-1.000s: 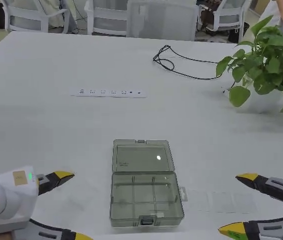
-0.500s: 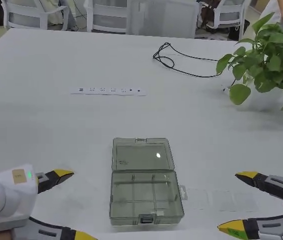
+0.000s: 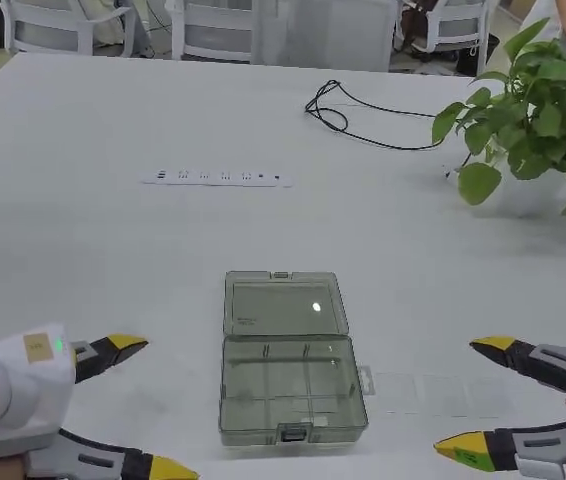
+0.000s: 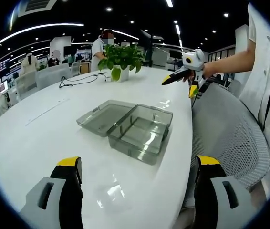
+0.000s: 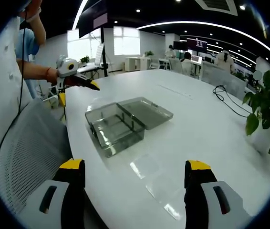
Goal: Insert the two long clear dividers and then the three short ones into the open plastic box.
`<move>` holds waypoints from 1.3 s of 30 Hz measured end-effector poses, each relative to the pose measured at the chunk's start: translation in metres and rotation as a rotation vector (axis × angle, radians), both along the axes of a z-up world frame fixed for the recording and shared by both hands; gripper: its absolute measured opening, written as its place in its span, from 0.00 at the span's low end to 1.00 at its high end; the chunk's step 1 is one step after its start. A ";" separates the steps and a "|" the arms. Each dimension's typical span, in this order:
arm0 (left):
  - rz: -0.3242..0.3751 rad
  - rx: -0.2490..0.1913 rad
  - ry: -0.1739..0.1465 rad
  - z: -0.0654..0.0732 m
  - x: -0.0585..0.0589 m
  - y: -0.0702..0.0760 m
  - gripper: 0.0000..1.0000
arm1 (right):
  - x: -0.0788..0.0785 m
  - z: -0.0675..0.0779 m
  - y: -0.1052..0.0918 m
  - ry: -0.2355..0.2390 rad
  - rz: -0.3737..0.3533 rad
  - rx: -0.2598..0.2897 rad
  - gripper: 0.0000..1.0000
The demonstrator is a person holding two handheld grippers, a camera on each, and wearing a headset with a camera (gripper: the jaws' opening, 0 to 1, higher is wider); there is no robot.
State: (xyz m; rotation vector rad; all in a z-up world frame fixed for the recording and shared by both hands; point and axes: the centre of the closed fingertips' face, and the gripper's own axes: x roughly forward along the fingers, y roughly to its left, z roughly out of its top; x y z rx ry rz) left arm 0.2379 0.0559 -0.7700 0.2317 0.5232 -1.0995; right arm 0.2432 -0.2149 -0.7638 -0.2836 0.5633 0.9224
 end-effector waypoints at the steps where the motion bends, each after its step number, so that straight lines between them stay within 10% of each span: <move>1: 0.001 0.000 -0.001 0.000 0.000 0.000 1.00 | 0.000 0.000 0.000 0.000 0.000 0.000 0.87; 39: 0.018 -0.008 0.008 -0.002 0.005 0.004 1.00 | -0.001 0.000 0.001 0.002 -0.017 0.014 0.86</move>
